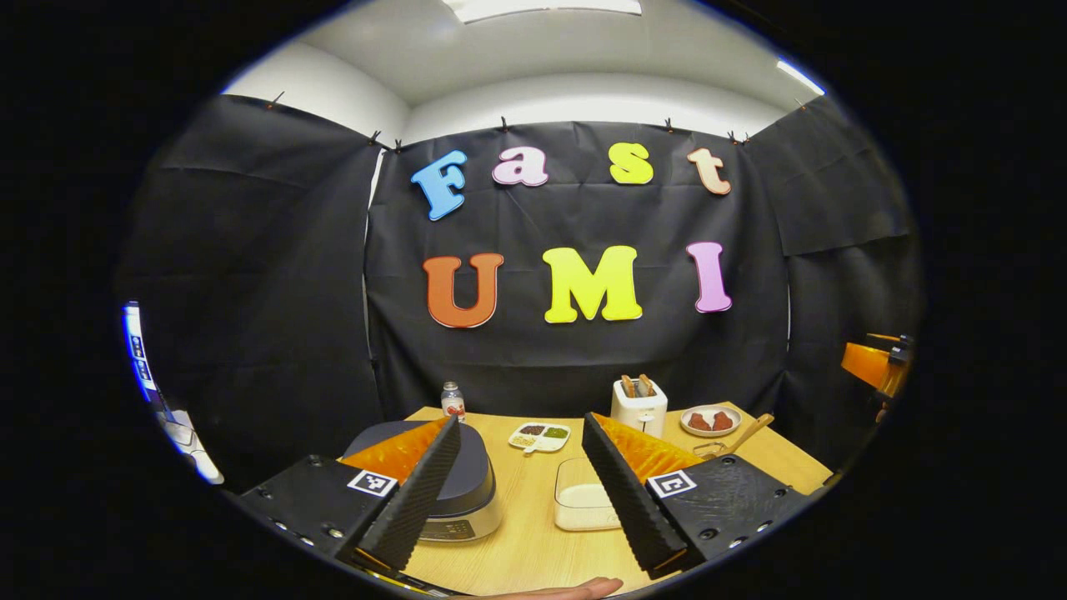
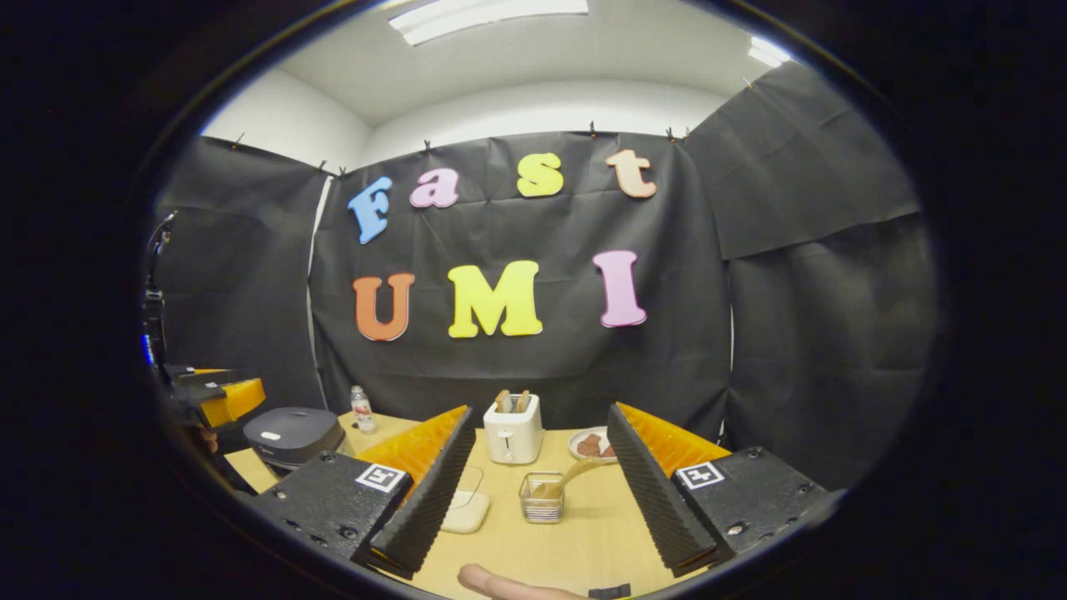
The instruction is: Close the left gripper, press the button to open the rice cooker; take a wooden spoon from the chopstick holder with the right hand, scoop a spoonful of rice and pour it into the rice cooker, then put the wooden spoon back into the chopstick holder.
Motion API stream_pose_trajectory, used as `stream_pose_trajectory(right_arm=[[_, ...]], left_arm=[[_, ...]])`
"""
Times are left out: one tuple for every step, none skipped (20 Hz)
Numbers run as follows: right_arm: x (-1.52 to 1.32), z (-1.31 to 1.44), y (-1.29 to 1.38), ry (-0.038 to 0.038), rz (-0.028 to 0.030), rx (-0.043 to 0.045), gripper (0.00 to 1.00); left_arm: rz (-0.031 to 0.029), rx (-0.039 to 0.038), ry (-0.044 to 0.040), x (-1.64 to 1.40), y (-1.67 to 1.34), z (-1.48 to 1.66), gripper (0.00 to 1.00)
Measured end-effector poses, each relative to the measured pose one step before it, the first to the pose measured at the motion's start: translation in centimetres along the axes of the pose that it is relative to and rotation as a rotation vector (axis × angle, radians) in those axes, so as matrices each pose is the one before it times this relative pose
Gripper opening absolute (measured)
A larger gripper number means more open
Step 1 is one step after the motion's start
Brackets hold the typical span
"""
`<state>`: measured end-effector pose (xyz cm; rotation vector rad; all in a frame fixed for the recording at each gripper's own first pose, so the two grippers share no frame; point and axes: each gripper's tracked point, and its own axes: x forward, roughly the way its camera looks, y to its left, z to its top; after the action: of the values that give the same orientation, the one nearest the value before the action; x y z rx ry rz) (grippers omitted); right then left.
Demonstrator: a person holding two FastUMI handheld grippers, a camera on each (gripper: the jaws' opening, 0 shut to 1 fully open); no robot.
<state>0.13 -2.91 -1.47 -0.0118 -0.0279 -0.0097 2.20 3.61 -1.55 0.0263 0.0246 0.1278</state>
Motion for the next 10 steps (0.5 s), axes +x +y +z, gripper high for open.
stream_pose_trajectory(right_arm=[[0.039, -0.254, -0.193, 0.00030, -0.00263, -0.00307, 1.00], [-0.042, -0.378, -0.167, 0.00311, -0.00177, -0.00330, 1.00], [0.088, -0.324, -0.124, 0.00400, 0.00021, -0.00204, 1.00], [0.038, -0.398, -0.060, 0.00470, 0.00346, -0.00147, 1.00], [0.027, -0.277, -0.060, 0.00476, 0.00386, -0.00131, 1.00], [0.003, -0.265, -0.246, 0.00212, 0.00240, 0.00060, 1.00], [0.075, -0.100, -0.233, 0.00066, -0.00066, 0.00310, 1.00], [0.112, -0.115, -0.286, 0.00034, -0.00088, 0.00400, 1.00], [0.080, -0.190, -0.207, 0.00270, -0.00052, 0.00386, 1.00], [0.140, -0.349, -0.093, 0.00426, 0.00183, 0.00382, 1.00]], left_arm=[[0.01776, -0.00449, 0.00378, 0.233, 0.526, -0.119, 0.92], [0.01433, 0.00181, 0.00840, 0.225, 0.469, -0.063, 0.91], [0.01214, 0.00077, 0.00488, 0.518, 0.508, -0.097, 0.91], [0.01709, -0.00647, 0.01952, 0.531, 0.627, -0.425, 0.90], [0.00813, -0.01179, 0.02184, 0.680, 0.597, -0.423, 0.69], [0.00756, -0.00707, 0.02266, 0.541, 0.540, -0.447, 0.71], [0.01640, -0.00324, 0.01568, 0.437, 0.727, -0.418, 0.64], [0.02173, -0.00350, 0.01602, 0.604, 0.949, -0.122, 0.68], [0.02049, 0.00194, 0.01673, 0.576, 0.823, -0.479, 0.56], [0.02077, 0.00372, 0.01344, 0.463, 0.762, -0.356, 0.56]])
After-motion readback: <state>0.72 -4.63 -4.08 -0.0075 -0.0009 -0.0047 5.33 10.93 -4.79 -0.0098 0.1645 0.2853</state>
